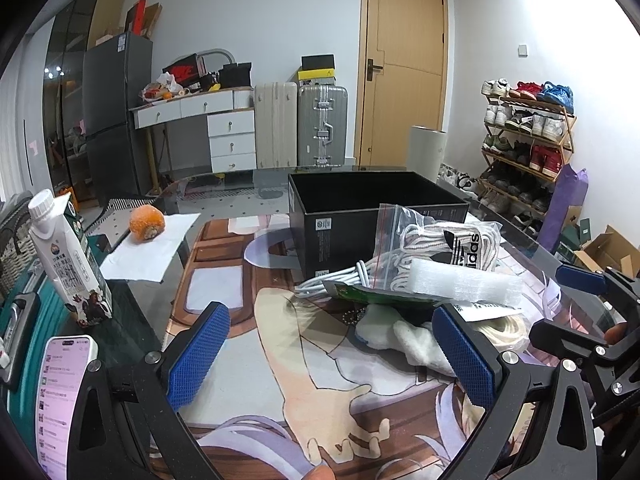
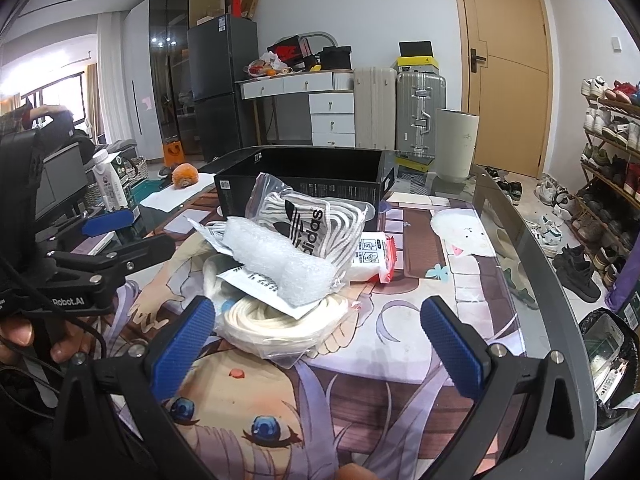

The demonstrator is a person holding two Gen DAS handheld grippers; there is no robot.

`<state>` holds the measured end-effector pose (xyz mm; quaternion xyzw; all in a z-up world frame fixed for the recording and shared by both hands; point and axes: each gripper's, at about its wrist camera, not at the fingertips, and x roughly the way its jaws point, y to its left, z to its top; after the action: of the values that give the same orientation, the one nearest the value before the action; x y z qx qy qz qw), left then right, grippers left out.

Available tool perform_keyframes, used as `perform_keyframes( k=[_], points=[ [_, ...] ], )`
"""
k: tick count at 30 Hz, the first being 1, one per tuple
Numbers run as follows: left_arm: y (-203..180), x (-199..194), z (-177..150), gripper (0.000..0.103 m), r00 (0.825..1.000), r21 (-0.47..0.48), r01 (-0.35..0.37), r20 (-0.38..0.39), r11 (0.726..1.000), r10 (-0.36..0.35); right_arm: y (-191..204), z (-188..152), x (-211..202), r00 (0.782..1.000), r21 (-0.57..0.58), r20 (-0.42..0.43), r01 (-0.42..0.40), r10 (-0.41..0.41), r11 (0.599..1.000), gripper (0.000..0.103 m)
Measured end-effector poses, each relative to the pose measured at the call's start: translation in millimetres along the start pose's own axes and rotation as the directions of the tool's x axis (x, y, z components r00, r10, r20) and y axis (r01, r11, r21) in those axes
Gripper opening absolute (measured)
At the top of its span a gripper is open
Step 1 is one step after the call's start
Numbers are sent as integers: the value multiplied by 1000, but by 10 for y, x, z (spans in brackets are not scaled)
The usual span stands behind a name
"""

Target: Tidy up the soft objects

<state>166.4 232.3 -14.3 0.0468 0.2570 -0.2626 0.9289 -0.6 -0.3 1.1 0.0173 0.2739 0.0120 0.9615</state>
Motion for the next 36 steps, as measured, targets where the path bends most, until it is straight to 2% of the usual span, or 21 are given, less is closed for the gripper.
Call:
perform_keyframes(
  k=[11,18,23,30,36],
  points=[
    [-36,-34,74,103,999,34,-34,3,999,34,-12,68,-3,1000,-11,27,-9,9,1000,103],
    [22,-41,164,103,998,-2,-52,24,999,52,2,124,9,999,-21,20,-35,35,999,103],
    [27,4,205,103,998,2,-64,-5,998,64,-21,157,19,999,-14,28,-14,14,1000,103],
    [33,68,206,103,998,25,-42,-36,999,43,-26,200,34,999,-12,40,0,1,1000,103],
    [42,113,226,103,999,44,-16,-46,999,18,-51,270,164,999,7,-19,-37,37,999,103]
  ],
)
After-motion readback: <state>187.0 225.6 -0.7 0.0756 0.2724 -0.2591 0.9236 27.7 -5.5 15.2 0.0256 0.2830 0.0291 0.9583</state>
